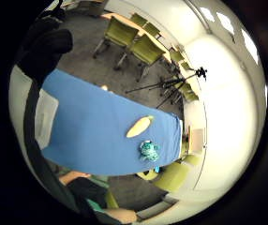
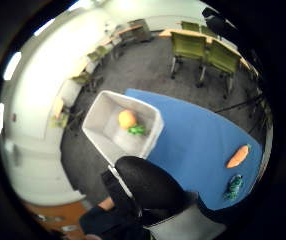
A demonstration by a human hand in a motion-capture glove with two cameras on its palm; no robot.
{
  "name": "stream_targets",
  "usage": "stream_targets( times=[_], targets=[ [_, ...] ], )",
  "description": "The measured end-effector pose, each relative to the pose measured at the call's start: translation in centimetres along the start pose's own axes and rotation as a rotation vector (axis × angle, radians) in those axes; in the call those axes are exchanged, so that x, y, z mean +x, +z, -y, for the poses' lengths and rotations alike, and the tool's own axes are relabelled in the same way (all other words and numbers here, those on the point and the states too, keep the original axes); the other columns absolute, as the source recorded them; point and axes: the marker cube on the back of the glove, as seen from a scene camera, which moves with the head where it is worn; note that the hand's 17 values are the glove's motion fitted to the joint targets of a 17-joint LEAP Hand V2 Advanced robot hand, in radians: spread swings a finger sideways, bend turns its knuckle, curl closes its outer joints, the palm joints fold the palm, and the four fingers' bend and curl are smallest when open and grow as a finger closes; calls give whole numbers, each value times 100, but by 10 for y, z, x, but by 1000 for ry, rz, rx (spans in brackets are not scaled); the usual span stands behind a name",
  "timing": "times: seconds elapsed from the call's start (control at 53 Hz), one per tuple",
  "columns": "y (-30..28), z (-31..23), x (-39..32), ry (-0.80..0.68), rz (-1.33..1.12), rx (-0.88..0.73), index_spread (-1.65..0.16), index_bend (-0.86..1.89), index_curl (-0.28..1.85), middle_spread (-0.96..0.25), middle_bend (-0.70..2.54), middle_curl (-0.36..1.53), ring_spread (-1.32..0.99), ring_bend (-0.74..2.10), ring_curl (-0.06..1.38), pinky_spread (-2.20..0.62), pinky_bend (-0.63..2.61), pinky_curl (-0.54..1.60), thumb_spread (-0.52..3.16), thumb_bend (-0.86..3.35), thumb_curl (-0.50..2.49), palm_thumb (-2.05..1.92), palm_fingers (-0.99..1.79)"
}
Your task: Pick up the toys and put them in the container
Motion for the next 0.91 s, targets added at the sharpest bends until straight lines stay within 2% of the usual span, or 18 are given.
stream_targets(
  times=[0.17, 0.377, 0.698, 0.906],
  targets=[
    [25, -16, 101, 135, -15, -23, -25, 14, 53, -16, 38, 45, -27, 78, 34, -20, 107, 38, 92, -11, 27, -15, 2],
    [99, -44, 189, 280, -31, -117, -32, 13, 46, -23, 26, 41, -20, 79, 34, -17, 120, 41, 91, -11, 22, -14, -2],
    [240, -91, 241, 404, -60, -336, -36, 10, 34, -27, 16, 37, -11, 81, 33, -12, 131, 41, 89, -11, 19, -15, -10],
    [283, -109, 252, 445, -36, -410, -36, 12, 30, -27, 16, 35, -6, 73, 30, -8, 130, 40, 86, -11, 18, -15, -15]
  ],
)
